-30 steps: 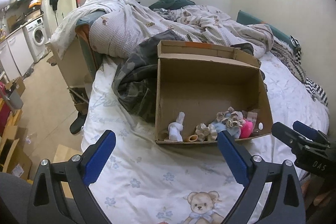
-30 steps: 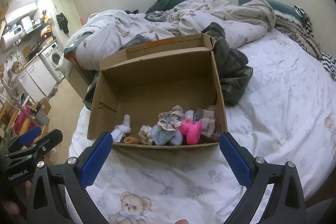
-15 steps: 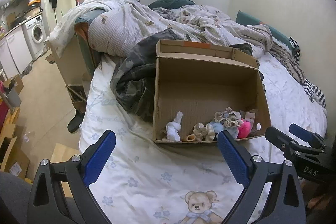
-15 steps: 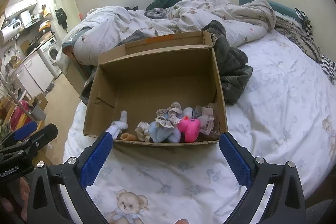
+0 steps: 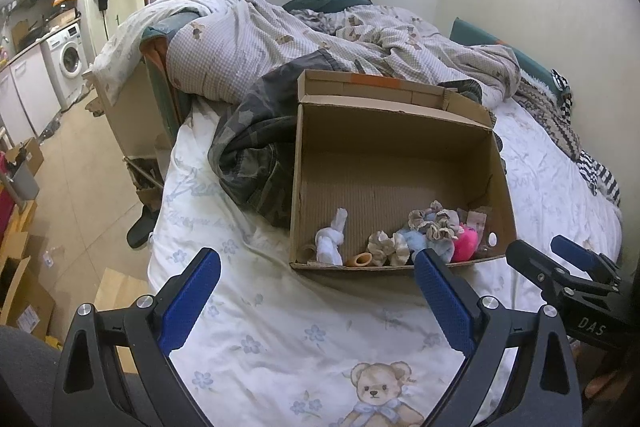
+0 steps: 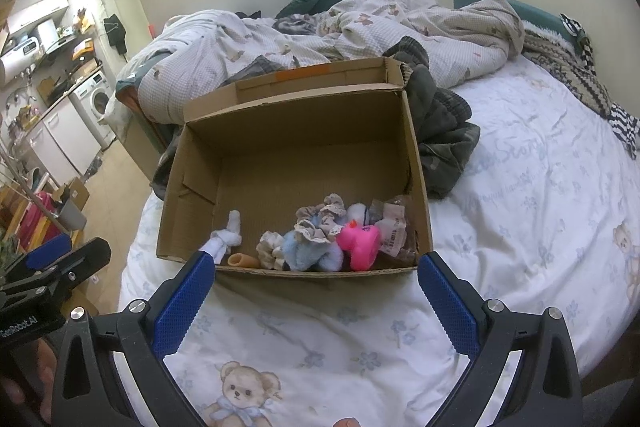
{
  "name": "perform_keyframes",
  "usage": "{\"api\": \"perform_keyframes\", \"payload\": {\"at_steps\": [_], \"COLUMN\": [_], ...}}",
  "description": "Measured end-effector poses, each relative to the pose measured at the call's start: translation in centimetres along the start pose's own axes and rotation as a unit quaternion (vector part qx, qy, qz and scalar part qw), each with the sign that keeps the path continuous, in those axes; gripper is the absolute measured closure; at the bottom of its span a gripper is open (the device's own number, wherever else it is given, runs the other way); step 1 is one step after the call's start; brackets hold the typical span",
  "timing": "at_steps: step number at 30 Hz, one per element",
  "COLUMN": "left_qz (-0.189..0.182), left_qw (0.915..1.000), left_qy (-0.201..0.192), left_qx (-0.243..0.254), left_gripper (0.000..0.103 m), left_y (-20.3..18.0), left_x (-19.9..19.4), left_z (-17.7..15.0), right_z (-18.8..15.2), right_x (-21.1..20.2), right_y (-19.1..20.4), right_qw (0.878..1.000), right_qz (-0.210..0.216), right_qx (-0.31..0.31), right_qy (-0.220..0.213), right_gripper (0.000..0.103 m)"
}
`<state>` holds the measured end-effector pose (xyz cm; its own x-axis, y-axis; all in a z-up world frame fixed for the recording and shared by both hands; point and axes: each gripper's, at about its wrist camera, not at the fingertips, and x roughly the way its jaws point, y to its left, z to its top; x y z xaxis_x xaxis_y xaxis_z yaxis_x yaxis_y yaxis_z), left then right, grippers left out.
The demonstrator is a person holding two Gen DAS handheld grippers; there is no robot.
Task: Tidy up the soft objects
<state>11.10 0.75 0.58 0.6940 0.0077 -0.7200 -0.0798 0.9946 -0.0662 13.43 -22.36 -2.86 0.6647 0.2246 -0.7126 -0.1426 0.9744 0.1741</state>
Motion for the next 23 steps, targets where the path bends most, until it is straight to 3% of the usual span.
{"api": "perform_keyframes", "payload": {"at_steps": [23], "left_qz": [0.001], "left_qw": [1.0], "left_qy": [0.004], "left_qx": [-0.006], "left_gripper": [0.006], "left_y": [0.01], "left_x": [0.25], "left_z": [-0.59], "right_z": [0.03], "right_x": [0.0], "right_y": [0.03], "right_qw": [1.0], "right_qz": [0.001], "right_qx": [0.0], "right_qy": [-0.002], "right_gripper": [0.0]}}
